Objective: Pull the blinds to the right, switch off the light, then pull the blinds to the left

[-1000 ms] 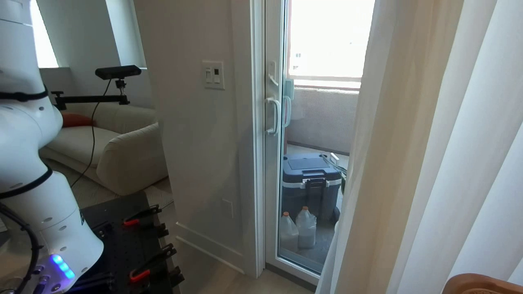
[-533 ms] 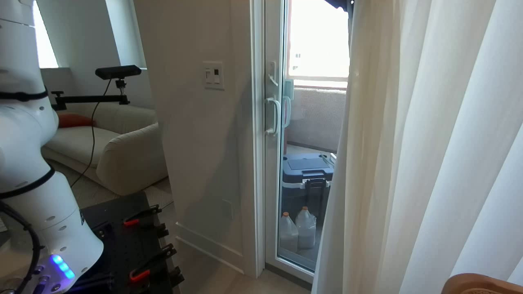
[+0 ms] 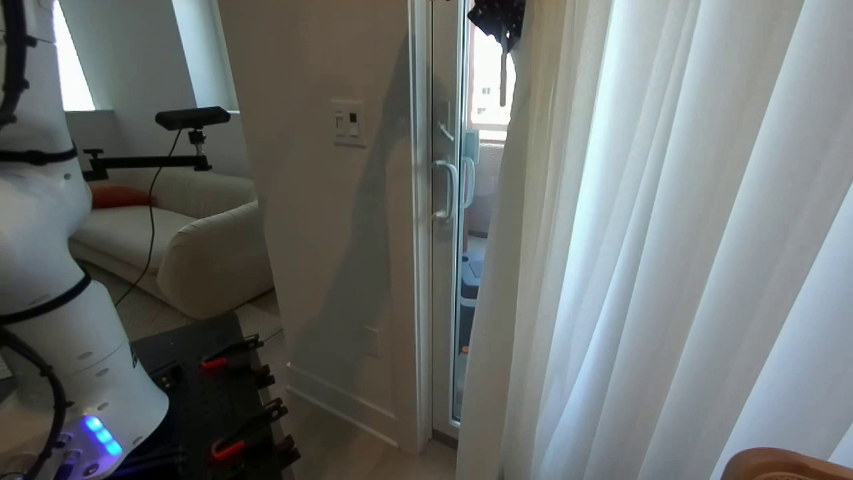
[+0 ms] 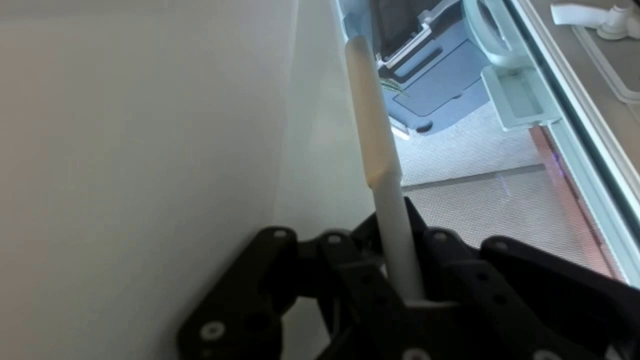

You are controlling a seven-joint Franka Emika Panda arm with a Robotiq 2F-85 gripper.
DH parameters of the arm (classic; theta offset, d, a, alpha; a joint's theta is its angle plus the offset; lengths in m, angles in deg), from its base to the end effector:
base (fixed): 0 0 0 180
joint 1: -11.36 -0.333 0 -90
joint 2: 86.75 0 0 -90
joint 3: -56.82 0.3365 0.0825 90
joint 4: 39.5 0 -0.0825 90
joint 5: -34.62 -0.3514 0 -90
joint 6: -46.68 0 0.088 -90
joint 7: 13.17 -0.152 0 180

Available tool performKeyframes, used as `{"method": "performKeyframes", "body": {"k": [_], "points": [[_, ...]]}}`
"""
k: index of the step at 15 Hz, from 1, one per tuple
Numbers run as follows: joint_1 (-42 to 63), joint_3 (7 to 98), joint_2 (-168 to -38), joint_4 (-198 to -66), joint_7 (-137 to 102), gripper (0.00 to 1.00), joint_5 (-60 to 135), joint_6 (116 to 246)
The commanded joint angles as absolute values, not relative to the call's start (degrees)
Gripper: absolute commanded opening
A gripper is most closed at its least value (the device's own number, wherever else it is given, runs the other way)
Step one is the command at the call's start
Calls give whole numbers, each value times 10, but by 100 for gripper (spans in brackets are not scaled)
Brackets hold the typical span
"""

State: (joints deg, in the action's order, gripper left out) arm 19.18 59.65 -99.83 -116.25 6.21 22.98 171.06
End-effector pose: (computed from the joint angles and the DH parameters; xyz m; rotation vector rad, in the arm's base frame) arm 0.6647 -0.0471 0.6522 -2.9029 -0.2673 -0.9524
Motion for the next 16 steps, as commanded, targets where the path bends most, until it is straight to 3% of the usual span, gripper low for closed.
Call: {"method": "performKeyframes", "body": {"k": [1, 16], "points": [[226, 589, -1009, -1137, 103, 2, 186, 1600], [319, 534, -1110, -1001, 131, 2, 133, 1510]]}}
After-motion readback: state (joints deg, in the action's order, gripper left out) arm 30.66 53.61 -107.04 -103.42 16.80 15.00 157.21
